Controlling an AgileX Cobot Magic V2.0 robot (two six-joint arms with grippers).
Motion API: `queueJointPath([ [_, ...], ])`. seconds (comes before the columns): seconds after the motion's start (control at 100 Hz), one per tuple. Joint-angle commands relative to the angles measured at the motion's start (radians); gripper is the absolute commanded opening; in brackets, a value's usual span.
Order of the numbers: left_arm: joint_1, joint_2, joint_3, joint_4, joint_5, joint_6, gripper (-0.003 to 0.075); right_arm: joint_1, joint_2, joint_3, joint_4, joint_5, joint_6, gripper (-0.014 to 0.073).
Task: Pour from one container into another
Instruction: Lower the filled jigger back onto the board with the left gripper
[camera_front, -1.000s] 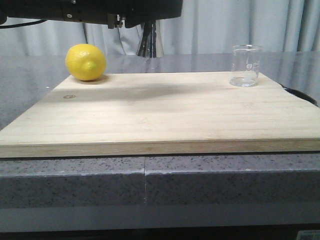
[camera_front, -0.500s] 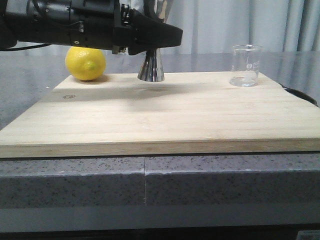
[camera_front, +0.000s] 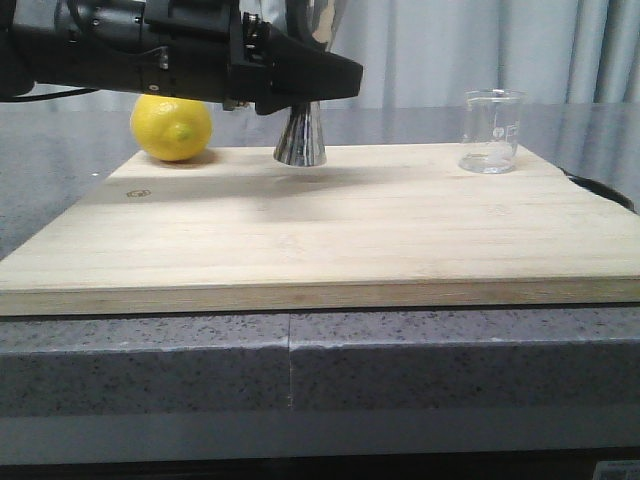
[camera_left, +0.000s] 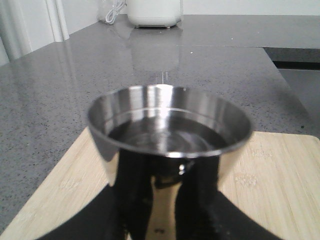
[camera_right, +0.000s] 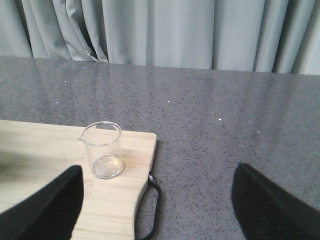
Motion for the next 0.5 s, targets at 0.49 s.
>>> queueJointPath([
  [0.49,-0.003,-0.004,-0.028,-0.095,0.097,0.002,0.0205,-0.007,-0.004,-0.025,-0.012,-0.092,-0.01,0.0545],
])
